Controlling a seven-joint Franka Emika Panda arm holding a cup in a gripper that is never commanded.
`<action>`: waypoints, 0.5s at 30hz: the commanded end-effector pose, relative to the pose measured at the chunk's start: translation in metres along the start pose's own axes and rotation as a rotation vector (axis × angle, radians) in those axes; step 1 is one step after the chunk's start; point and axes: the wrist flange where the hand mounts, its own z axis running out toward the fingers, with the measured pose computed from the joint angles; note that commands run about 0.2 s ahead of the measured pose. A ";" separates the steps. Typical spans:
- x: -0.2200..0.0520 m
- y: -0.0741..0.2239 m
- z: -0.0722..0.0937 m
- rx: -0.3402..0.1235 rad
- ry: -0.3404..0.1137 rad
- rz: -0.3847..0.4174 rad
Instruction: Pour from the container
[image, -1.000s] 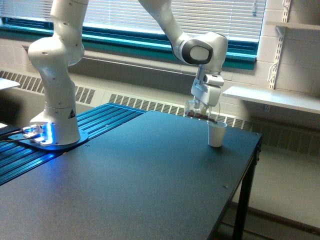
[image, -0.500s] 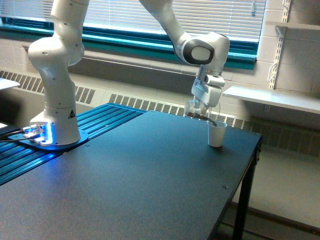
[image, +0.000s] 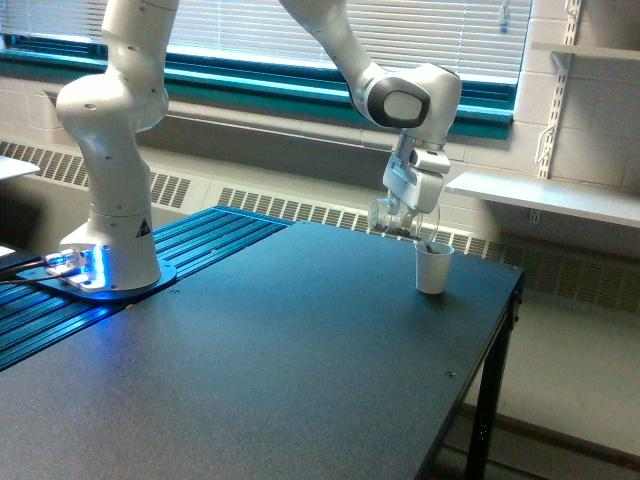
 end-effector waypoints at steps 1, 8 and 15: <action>-0.001 -0.003 -0.002 0.002 -0.015 -0.021; 0.000 -0.002 -0.003 0.006 -0.025 -0.010; 0.002 -0.002 -0.005 0.014 -0.040 0.001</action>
